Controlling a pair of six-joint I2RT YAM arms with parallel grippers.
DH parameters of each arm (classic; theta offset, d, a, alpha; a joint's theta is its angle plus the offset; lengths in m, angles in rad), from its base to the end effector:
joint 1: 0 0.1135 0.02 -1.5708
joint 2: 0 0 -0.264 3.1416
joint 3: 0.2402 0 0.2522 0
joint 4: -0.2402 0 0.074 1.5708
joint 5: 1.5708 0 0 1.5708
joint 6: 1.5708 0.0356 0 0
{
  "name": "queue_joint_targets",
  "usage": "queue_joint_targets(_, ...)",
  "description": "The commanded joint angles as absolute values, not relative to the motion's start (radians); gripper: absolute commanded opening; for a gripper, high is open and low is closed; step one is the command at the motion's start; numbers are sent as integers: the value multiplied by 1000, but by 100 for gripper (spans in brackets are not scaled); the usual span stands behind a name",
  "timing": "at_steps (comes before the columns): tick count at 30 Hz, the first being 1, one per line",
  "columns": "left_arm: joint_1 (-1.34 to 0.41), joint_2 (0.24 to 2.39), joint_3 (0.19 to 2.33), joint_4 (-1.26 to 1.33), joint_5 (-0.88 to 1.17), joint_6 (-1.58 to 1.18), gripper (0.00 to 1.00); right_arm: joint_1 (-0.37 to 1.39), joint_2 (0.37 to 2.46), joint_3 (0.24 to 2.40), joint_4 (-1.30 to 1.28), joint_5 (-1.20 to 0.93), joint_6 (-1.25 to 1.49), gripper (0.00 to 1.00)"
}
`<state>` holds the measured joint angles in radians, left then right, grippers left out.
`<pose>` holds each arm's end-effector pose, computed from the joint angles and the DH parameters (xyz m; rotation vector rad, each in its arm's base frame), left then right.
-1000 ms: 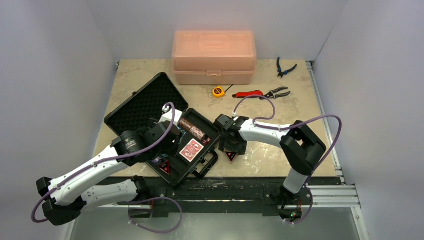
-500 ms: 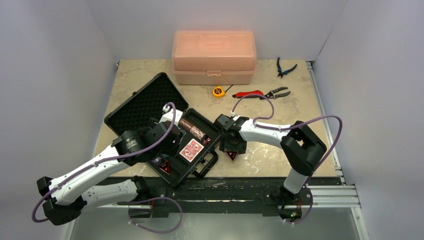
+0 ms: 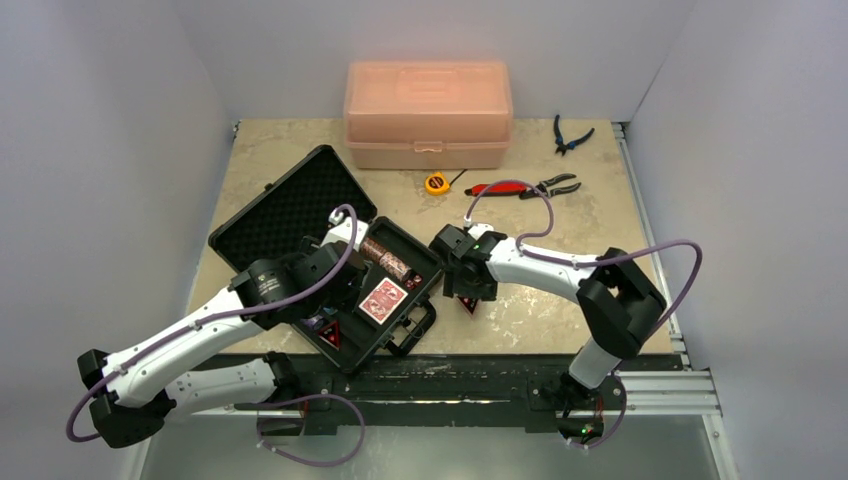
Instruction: Pack up texas hold em set
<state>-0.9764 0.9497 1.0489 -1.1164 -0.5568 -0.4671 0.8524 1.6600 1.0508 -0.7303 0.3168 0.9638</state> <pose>0.1046 -0.1212 0.3235 0.4109 2.3429 0.0637 0.2081 0.2212 0.1805 0.2042 2.7442 -0.0184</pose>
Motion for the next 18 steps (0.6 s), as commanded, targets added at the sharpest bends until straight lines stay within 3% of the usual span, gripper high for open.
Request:
queue_joint_targets(1, -980, 951, 1046, -1114, -588, -464, 74, 856, 1605, 1094, -753, 354, 950, 46)
queue_joint_targets(18, -980, 945, 1052, -1131, -620, -483, 73, 876, 1554, 1227, -786, 311, 911, 45)
